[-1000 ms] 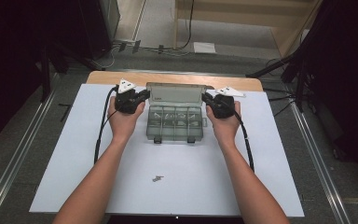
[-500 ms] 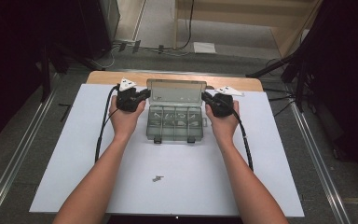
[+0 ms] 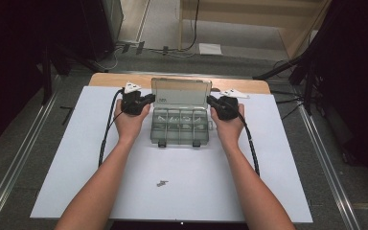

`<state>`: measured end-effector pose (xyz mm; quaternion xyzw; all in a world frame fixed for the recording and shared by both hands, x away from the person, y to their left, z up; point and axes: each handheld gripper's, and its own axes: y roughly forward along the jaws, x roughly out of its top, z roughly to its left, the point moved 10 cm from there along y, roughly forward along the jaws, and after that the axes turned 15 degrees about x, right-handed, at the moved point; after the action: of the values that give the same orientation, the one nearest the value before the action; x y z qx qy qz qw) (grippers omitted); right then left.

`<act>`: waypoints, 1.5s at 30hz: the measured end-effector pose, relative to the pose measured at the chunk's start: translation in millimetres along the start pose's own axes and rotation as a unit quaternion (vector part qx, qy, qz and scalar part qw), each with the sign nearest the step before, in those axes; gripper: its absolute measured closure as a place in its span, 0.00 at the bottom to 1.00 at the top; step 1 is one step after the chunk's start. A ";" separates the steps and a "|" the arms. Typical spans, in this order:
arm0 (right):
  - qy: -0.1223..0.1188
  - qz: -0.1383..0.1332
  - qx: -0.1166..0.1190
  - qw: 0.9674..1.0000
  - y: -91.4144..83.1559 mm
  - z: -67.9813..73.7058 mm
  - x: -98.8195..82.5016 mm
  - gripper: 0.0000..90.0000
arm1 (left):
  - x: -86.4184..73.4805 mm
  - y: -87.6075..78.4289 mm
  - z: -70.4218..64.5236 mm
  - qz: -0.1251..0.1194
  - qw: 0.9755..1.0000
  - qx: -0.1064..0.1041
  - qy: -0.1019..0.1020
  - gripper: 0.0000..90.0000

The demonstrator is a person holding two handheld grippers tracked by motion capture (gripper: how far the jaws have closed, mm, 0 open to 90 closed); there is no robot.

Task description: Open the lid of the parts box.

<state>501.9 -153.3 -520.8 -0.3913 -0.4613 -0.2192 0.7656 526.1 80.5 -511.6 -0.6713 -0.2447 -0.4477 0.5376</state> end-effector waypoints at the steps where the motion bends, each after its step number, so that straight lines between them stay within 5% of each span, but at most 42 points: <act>1: 0.001 0.003 -0.001 1.000 0.8 -0.6 -1.3 0.94 | -0.8 0.7 -0.1 0.002 1.000 -0.002 -0.002 0.92; 45: 0.053 0.039 0.011 0.998 24.1 -17.8 -25.4 0.94 | -24.7 29.1 5.4 0.053 0.998 -0.009 -0.030 0.91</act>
<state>516.1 -153.8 -557.5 -0.3882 -0.4068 -0.2049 0.8012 539.7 80.6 -547.7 -0.7012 -0.2210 -0.4006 0.5468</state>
